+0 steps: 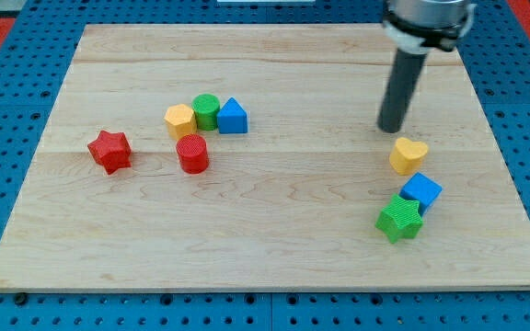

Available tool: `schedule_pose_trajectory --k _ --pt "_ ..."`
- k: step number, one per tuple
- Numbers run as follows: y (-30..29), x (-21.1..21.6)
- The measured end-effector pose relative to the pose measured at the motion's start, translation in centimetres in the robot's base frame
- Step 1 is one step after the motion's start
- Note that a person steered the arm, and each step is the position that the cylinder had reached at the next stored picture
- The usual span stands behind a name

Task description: Place your arm at bottom center of the board

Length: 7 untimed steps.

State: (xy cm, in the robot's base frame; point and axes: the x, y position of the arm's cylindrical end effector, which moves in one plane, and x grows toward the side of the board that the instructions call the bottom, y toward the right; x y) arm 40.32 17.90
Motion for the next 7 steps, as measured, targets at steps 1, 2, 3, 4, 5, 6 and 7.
schedule_pose_trajectory --k 1,2,3,4,5,6,7 --pt "1.2 3.0" --pt "0.6 7.3" --pt "2.7 7.0" --pt "2.7 4.5" --pt "-0.3 3.3" --pt "-8.0 3.3" --pt "-11.3 3.2"
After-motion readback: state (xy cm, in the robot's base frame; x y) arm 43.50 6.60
